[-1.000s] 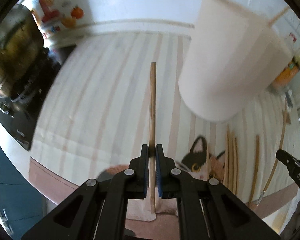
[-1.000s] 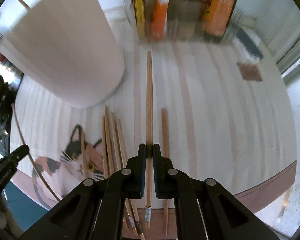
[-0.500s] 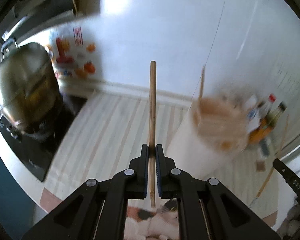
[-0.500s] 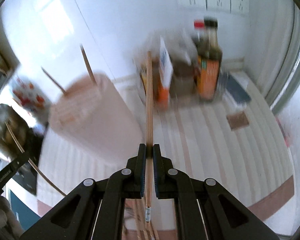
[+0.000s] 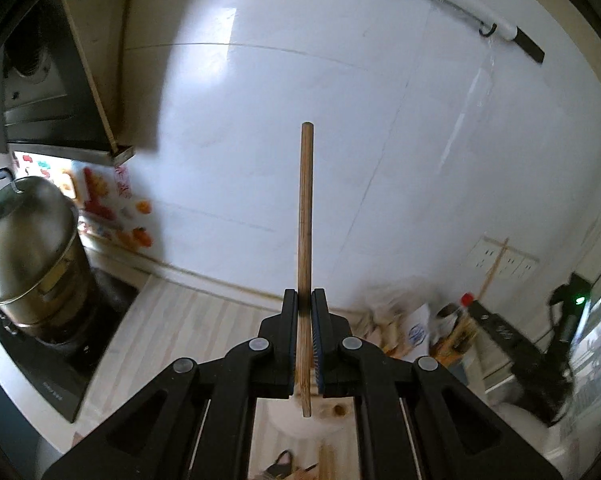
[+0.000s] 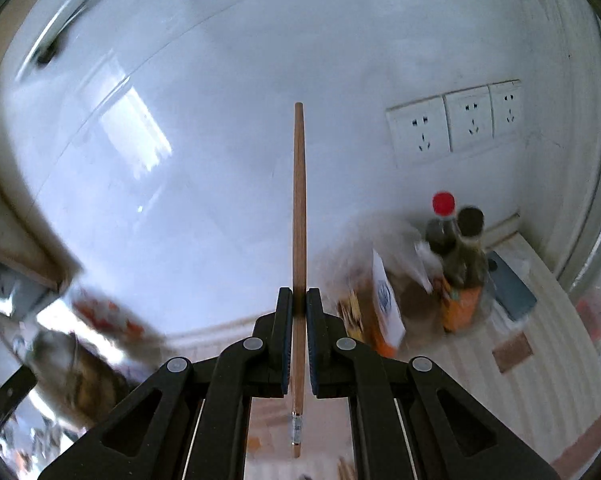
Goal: Organize utensils
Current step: 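Lift both chopsticks upright and carry them over the cream holder, then lower chopsticks into the holder and open both tools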
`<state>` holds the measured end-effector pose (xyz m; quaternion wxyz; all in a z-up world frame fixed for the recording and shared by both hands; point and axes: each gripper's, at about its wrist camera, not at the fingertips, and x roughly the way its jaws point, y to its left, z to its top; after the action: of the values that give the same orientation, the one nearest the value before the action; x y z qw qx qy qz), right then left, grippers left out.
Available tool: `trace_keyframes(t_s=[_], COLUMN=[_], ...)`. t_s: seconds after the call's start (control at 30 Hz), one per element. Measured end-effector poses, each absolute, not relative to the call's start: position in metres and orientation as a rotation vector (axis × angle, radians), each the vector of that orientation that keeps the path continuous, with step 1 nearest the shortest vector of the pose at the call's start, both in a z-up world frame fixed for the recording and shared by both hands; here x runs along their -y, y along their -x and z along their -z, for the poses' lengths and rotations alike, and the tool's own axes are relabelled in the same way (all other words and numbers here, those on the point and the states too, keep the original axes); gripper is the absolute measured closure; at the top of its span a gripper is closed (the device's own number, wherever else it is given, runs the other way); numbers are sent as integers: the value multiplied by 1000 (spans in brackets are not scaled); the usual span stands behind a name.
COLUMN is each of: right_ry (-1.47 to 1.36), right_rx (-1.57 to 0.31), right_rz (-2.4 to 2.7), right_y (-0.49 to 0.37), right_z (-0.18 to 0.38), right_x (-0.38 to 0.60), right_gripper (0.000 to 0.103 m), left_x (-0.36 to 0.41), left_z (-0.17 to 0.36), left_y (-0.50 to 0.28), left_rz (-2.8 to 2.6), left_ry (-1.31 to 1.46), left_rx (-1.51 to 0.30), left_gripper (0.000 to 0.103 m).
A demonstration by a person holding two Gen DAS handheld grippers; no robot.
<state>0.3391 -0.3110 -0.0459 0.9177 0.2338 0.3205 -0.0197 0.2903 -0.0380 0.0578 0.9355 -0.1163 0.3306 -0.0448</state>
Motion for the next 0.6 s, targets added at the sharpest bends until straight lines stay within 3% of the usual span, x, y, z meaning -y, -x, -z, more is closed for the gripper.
trace_keyframes(t_s=[0.6], right_ry=[-427], right_rx=[-633], right_rz=[-17], right_y=[-428], right_z=[97], right_x=[265], right_gripper=[96], left_x=[80], left_z=[14], left_y=[-389], left_rz=[56], left_ry=[267], left_rx=[-757], left_gripper=[99])
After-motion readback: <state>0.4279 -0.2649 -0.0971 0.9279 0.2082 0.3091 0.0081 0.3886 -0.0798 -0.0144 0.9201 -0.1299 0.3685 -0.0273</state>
